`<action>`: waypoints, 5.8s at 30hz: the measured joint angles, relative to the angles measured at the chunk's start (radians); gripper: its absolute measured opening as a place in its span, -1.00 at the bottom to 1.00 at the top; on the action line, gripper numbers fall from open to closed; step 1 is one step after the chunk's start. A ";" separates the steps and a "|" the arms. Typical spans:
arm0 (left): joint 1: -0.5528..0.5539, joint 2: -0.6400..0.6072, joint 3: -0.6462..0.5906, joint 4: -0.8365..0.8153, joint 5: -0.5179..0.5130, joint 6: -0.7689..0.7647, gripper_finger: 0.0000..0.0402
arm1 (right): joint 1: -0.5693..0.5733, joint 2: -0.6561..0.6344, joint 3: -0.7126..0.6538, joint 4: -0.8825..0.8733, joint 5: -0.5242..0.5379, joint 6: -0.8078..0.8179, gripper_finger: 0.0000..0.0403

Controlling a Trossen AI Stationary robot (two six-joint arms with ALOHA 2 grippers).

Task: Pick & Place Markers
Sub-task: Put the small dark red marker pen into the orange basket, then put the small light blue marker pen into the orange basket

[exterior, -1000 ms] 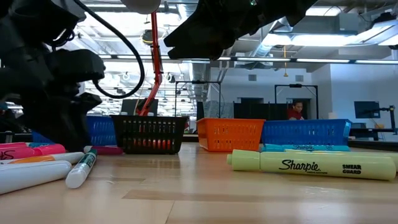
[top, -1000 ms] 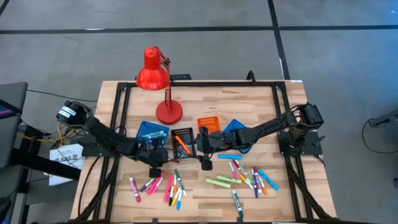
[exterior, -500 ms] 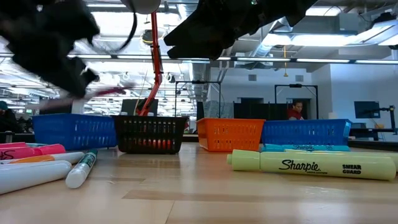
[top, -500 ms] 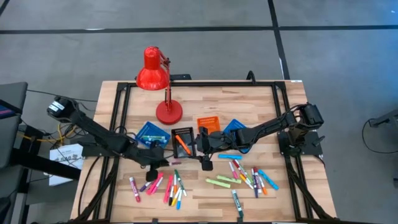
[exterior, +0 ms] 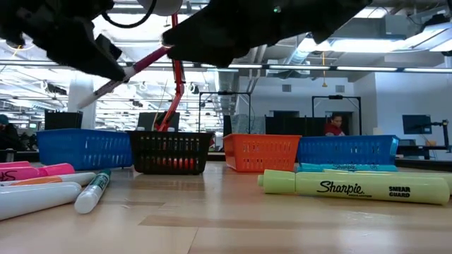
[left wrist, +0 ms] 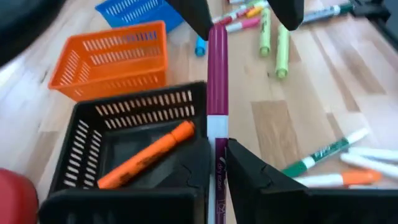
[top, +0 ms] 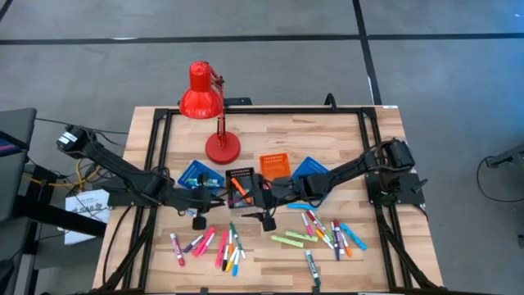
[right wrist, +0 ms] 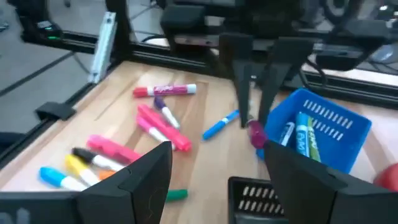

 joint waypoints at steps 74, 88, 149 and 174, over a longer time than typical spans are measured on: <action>0.075 0.022 -0.001 0.149 -0.117 -0.017 -0.42 | -0.081 -0.185 0.032 -0.984 0.514 0.547 -0.76; 0.075 0.022 -0.001 0.150 -0.117 -0.017 -0.42 | -0.087 -0.175 0.034 -0.926 0.474 0.524 -0.39; -0.228 0.014 0.012 -0.360 0.101 -0.465 -0.83 | 0.009 -0.164 0.079 -0.630 0.401 0.281 -0.13; -0.065 0.095 0.025 0.548 -0.177 0.388 -0.82 | 0.015 0.050 0.060 0.131 0.138 0.002 -0.18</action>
